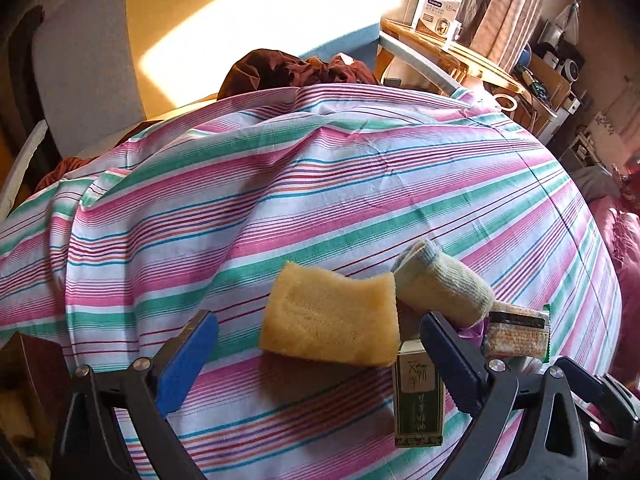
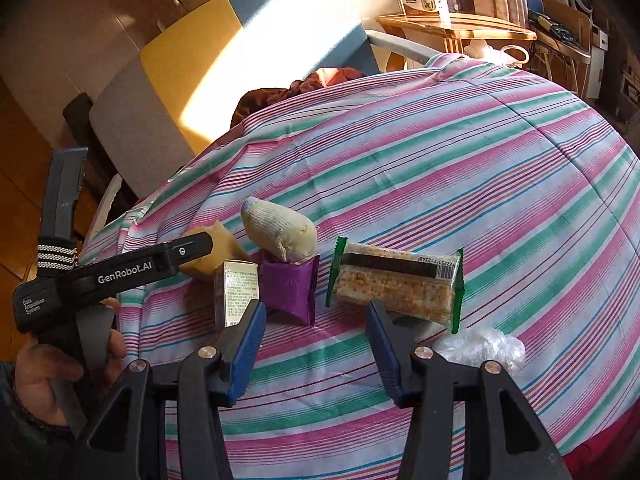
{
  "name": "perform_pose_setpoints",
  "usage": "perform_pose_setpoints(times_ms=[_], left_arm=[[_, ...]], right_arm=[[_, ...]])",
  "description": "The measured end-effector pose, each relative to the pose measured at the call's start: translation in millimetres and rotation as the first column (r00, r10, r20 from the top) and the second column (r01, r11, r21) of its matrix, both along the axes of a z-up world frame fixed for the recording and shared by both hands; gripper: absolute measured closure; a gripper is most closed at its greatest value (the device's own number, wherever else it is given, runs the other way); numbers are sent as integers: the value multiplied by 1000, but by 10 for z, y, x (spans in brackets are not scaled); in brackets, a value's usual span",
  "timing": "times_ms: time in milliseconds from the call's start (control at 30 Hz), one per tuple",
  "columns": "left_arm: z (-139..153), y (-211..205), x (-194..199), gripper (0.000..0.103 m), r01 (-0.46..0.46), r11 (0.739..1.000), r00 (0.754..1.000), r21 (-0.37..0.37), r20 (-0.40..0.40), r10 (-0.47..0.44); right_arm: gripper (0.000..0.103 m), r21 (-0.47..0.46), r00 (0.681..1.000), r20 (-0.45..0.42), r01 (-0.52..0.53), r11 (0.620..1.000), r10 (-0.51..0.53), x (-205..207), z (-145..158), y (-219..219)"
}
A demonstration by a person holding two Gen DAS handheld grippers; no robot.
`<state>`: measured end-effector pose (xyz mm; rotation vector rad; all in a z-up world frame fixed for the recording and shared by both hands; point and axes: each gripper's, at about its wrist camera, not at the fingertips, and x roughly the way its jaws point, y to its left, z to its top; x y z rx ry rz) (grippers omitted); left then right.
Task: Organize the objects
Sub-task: 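Grasp the second yellow sponge with the left tool while the right tool grasps the green juice box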
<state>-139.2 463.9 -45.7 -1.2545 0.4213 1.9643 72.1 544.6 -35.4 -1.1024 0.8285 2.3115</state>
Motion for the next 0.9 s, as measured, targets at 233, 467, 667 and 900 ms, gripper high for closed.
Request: perform_pose_setpoints(times_ms=[233, 467, 667, 900], left_arm=[[-317, 56, -133, 19, -26, 1000, 994, -2, 102, 26], [-135, -316, -55, 28, -70, 991, 992, 112, 110, 57], [31, -838, 129, 27, -108, 984, 992, 139, 76, 98], [196, -1376, 669, 27, -79, 987, 996, 141, -39, 85]], right_arm=[[51, 7, 1000, 21, -14, 1000, 14, -37, -30, -18], [51, 22, 998, 46, -32, 999, 31, -78, -76, -47], [51, 34, 995, 76, -74, 997, 71, -137, -132, -124], [51, 27, 986, 88, -146, 989, 143, -221, -198, -248]])
